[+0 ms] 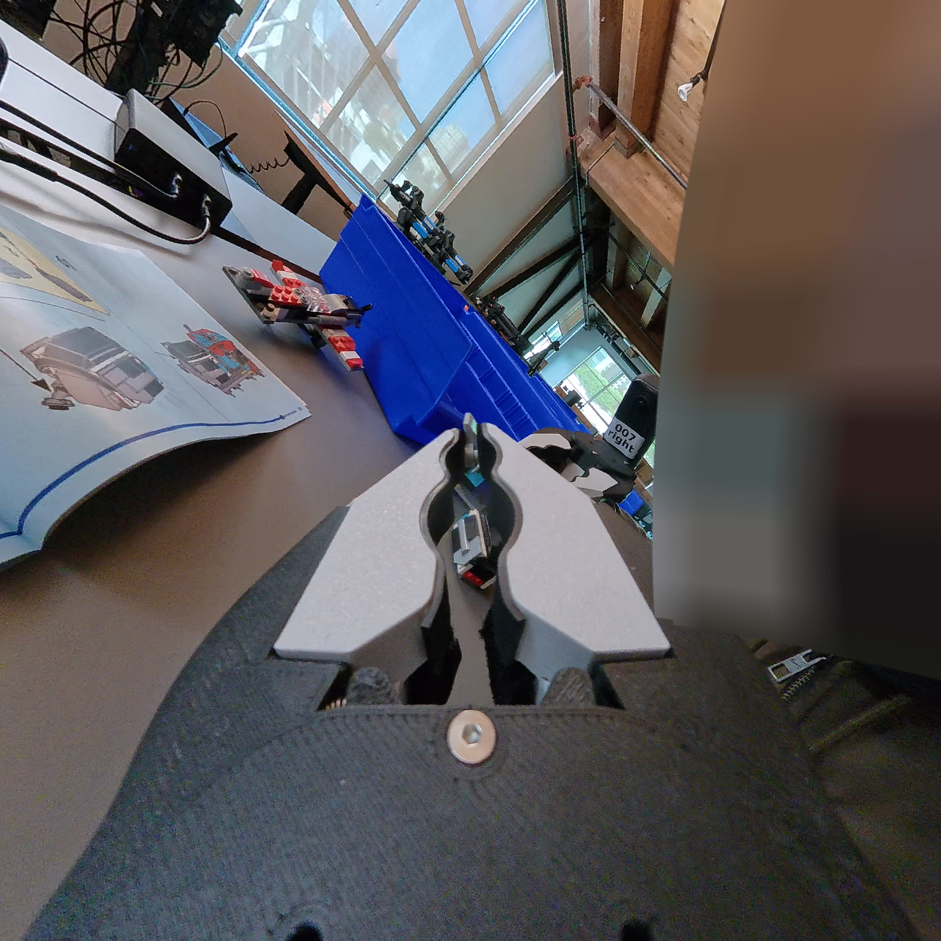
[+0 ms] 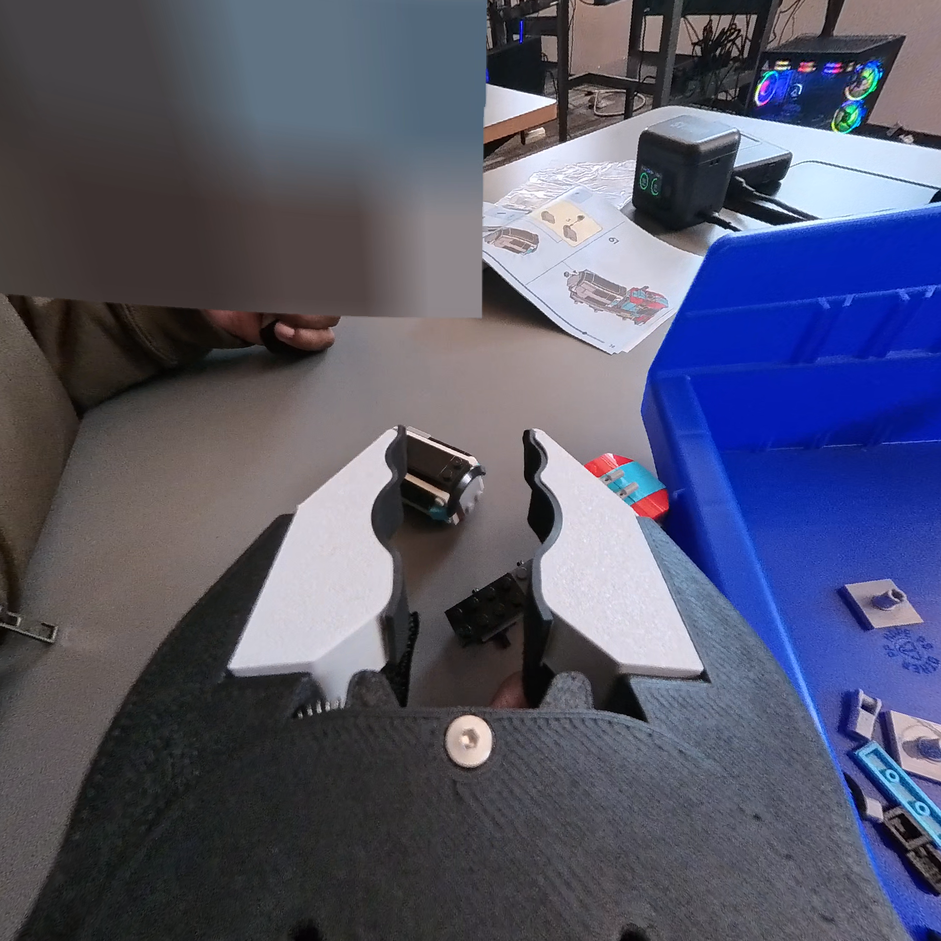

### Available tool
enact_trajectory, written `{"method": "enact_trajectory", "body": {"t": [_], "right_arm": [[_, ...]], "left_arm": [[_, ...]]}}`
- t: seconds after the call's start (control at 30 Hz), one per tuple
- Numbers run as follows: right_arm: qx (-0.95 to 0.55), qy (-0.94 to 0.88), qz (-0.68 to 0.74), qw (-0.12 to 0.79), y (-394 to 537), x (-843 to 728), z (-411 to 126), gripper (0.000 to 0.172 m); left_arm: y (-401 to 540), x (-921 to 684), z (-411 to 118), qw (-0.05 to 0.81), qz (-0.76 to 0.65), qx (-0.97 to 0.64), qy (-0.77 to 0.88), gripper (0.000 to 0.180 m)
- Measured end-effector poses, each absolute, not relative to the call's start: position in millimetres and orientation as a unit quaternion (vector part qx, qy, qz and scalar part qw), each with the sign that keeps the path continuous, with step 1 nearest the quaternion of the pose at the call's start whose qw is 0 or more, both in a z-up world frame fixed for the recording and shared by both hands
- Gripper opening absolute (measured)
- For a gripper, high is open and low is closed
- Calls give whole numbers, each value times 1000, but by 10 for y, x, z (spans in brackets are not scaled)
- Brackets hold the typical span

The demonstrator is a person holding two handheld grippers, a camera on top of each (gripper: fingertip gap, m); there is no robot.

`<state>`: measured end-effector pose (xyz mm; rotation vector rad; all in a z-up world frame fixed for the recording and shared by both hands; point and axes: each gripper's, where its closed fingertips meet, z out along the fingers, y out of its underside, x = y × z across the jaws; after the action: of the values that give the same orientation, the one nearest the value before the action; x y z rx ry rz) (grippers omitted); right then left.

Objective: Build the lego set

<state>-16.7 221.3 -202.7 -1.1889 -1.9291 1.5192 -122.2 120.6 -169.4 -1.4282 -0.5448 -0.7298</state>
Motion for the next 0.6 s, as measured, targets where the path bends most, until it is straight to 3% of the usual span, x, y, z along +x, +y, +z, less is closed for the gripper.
{"method": "enact_trajectory", "body": {"t": [0.6], "right_arm": [[-415,-719,510,226,2145,-149,-2101,47]], "left_arm": [[1195,-1150,-1604,676,-340,-616,-220,5]]}}
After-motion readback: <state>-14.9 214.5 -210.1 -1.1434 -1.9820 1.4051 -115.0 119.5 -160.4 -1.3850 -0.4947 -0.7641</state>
